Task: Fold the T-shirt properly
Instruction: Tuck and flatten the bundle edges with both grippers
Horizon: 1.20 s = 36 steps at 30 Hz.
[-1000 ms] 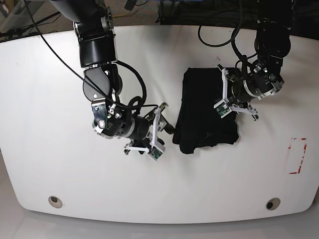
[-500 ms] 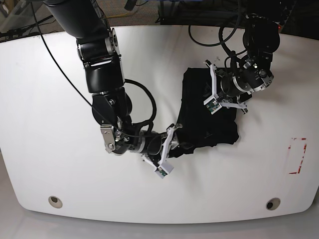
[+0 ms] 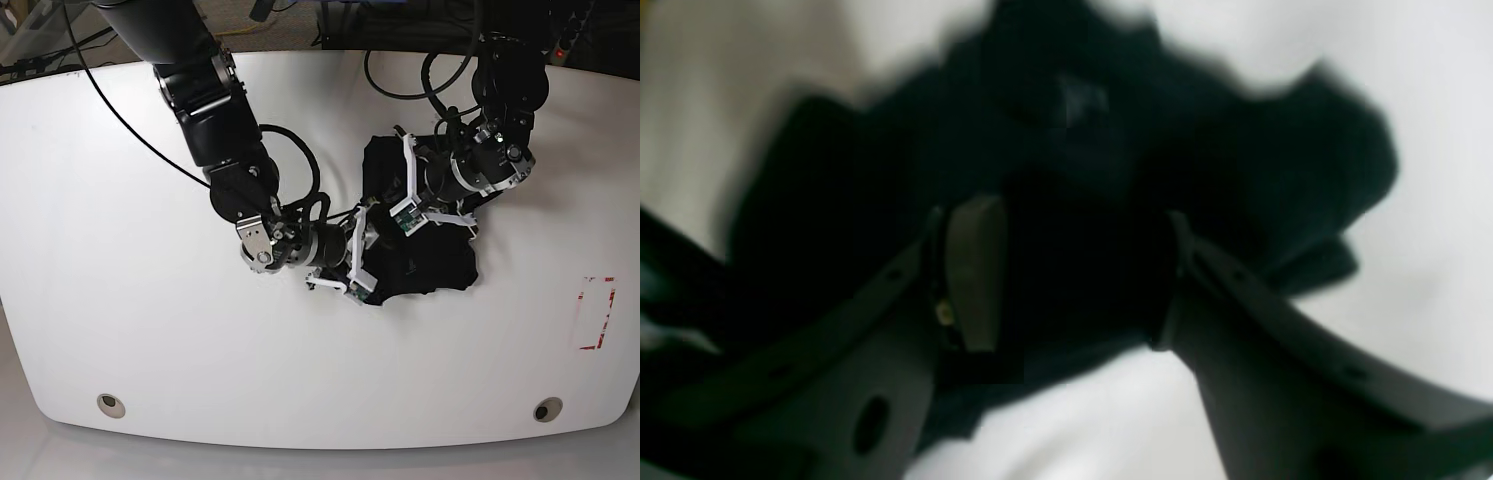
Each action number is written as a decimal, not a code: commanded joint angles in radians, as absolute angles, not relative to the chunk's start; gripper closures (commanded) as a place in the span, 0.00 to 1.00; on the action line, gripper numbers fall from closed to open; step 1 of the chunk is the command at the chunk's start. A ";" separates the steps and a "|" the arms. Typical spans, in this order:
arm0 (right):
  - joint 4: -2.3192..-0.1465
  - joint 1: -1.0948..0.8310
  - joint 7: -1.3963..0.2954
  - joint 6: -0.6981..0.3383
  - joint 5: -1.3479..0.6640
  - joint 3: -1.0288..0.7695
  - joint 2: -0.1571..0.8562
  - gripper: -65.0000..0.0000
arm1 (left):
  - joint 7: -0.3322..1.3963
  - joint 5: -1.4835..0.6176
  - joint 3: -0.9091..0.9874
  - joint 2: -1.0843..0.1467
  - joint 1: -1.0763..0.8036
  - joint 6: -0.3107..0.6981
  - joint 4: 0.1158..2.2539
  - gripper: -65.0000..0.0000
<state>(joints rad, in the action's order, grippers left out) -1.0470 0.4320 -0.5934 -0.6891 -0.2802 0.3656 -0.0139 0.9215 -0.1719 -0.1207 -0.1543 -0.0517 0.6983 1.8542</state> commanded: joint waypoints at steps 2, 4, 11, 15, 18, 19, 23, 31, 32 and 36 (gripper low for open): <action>-1.063 0.432 -0.498 -0.698 -0.216 0.360 -0.015 0.56 | 0.905 -0.180 -0.113 -0.180 -0.053 0.698 1.873 0.82; -1.038 0.424 -0.476 -0.698 -0.188 0.341 -0.015 0.56 | 0.905 -0.180 -0.119 -0.194 -0.058 0.698 1.874 0.82; -0.924 0.424 -0.377 -0.698 -0.185 0.292 -0.004 0.56 | 0.905 -0.182 -0.113 -0.200 -0.071 0.698 1.880 0.82; -0.937 0.426 -0.377 -0.698 -0.188 0.289 0.002 0.56 | 0.905 -0.182 -0.110 -0.200 -0.071 0.698 1.882 0.82; -1.021 0.426 -0.418 -0.698 -0.231 0.289 0.005 0.56 | 0.905 -0.182 -0.076 -0.200 -0.073 0.698 1.910 0.82; -1.052 0.429 -0.443 -0.698 -0.251 0.289 0.013 0.56 | 0.905 -0.182 -0.059 -0.197 -0.073 0.698 1.917 0.82; -1.136 0.460 -0.539 -0.698 -0.318 0.289 0.047 0.56 | 0.905 -0.182 -0.016 -0.191 -0.068 0.698 1.919 0.82; -1.214 0.526 -0.630 -0.698 -0.515 0.272 0.140 0.56 | 0.901 -0.185 -0.035 -0.163 -0.021 0.498 1.894 0.81; -1.214 0.530 -0.639 -0.698 -0.539 0.252 0.153 0.56 | 0.900 -0.183 -0.035 -0.148 -0.018 0.481 1.883 0.78; -1.214 0.529 -0.673 -0.698 -0.572 0.156 0.171 0.56 | 0.898 -0.180 -0.028 -0.104 0.010 0.420 1.871 0.58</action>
